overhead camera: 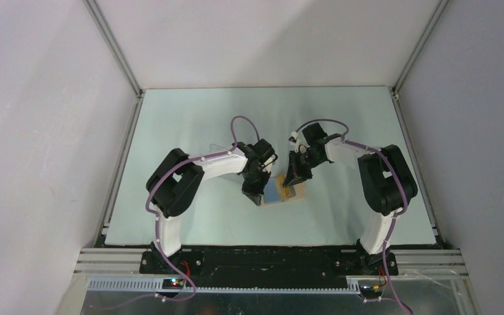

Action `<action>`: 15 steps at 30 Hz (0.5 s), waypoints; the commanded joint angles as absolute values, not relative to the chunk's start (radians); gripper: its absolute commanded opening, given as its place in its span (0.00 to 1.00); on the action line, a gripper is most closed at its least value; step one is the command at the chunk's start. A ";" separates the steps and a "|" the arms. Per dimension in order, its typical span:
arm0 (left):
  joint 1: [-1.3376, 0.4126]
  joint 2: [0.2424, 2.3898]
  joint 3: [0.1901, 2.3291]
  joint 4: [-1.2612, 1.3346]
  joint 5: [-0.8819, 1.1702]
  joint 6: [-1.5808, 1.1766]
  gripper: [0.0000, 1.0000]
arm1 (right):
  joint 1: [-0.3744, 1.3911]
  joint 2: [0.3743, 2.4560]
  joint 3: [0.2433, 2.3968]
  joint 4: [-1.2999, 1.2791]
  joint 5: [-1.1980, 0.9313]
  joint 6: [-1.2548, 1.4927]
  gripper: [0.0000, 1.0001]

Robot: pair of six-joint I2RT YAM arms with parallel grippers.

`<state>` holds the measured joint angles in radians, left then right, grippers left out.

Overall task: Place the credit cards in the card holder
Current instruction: Insert the credit card into the card holder.

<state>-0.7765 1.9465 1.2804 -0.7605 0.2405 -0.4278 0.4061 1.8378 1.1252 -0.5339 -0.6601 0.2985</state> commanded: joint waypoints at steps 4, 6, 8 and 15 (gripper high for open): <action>-0.785 1.982 1.290 -0.738 0.217 -0.421 0.00 | 0.386 1.829 1.097 -0.449 -0.700 0.289 0.00; -0.785 1.982 1.290 -0.738 0.217 -0.422 0.00 | 0.376 1.833 1.085 -0.429 -0.704 0.283 0.00; -0.785 1.983 1.289 -0.738 0.219 -0.423 0.00 | 0.365 1.840 1.073 -0.412 -0.709 0.279 0.00; -0.784 1.980 1.290 -0.739 0.219 -0.425 0.00 | 0.358 1.874 1.059 -0.394 -0.667 0.263 0.00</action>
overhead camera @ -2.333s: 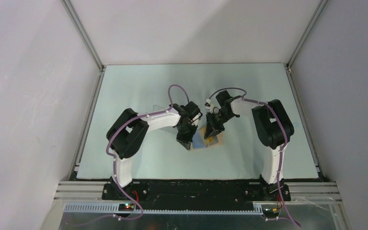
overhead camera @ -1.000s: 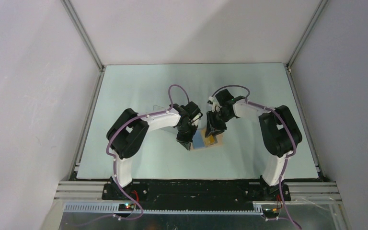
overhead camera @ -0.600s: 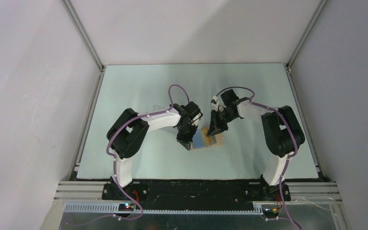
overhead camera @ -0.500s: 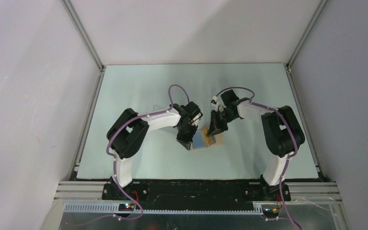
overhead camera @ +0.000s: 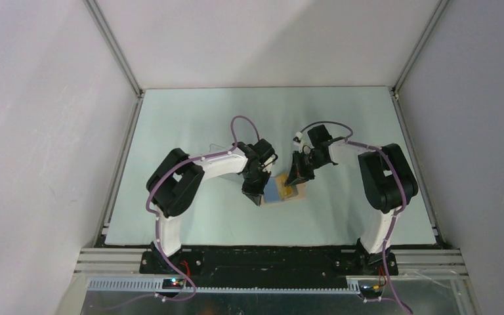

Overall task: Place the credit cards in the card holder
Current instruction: Insert the credit card into the card holder.

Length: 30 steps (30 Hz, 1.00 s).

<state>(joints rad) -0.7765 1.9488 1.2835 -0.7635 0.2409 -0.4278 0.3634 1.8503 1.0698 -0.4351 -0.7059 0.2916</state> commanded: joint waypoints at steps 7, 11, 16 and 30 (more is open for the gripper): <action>-0.785 1.978 1.280 -0.739 0.220 -0.428 0.00 | 0.354 1.889 1.058 -0.369 -0.657 0.260 0.00; -0.784 1.978 1.278 -0.739 0.221 -0.429 0.00 | 0.355 1.891 1.058 -0.363 -0.662 0.257 0.00; -0.785 1.976 1.281 -0.739 0.222 -0.428 0.00 | 0.354 1.870 1.076 -0.395 -0.658 0.222 0.00; -0.784 1.978 1.277 -0.738 0.223 -0.431 0.00 | 0.393 1.933 1.181 -0.511 -0.646 0.132 0.00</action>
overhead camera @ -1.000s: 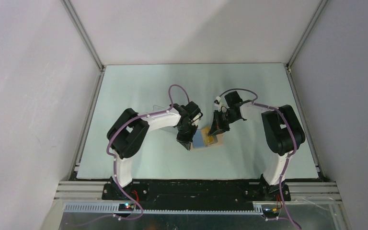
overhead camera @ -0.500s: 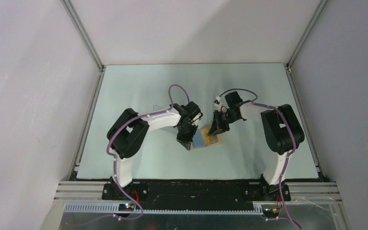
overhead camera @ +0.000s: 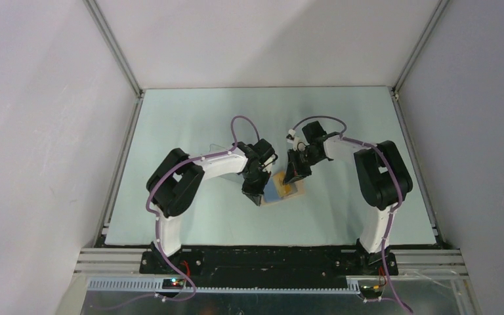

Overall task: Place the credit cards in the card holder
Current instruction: Insert the credit card into the card holder.

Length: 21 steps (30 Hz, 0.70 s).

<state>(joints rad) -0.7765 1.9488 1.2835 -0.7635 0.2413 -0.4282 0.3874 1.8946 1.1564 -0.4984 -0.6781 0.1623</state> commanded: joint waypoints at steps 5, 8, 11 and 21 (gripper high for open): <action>-0.784 1.980 1.279 -0.739 0.229 -0.434 0.00 | 0.381 1.958 1.175 -0.467 -0.706 0.169 0.00; -0.784 1.980 1.278 -0.738 0.230 -0.436 0.00 | 0.366 1.967 1.171 -0.447 -0.730 0.203 0.00; -0.784 1.982 1.279 -0.737 0.231 -0.437 0.00 | 0.354 1.963 1.160 -0.422 -0.746 0.236 0.00; -0.784 1.984 1.284 -0.737 0.235 -0.438 0.00 | 0.347 1.919 1.036 -0.329 -0.746 0.306 0.00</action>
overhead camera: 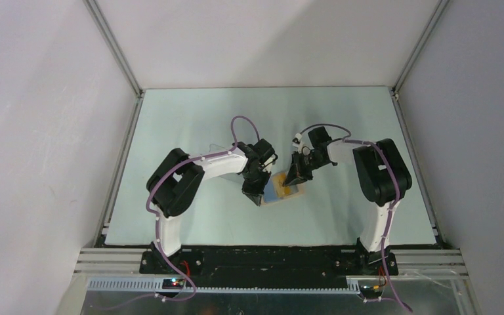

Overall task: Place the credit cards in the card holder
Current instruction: Insert the credit card into the card holder.

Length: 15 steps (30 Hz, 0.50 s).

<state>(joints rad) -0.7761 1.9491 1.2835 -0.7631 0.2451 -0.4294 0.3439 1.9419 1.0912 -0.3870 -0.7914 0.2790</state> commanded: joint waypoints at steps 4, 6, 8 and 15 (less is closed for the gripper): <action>-0.785 1.985 1.285 -0.737 0.235 -0.439 0.00 | 0.345 1.904 1.000 -0.313 -0.740 0.313 0.00; -0.784 1.985 1.285 -0.737 0.235 -0.437 0.00 | 0.345 1.898 0.989 -0.311 -0.724 0.316 0.00; -0.784 1.985 1.285 -0.737 0.234 -0.438 0.00 | 0.346 1.889 0.979 -0.309 -0.714 0.321 0.00; -0.784 1.984 1.285 -0.737 0.233 -0.437 0.00 | 0.393 1.865 0.970 -0.288 -0.684 0.359 0.00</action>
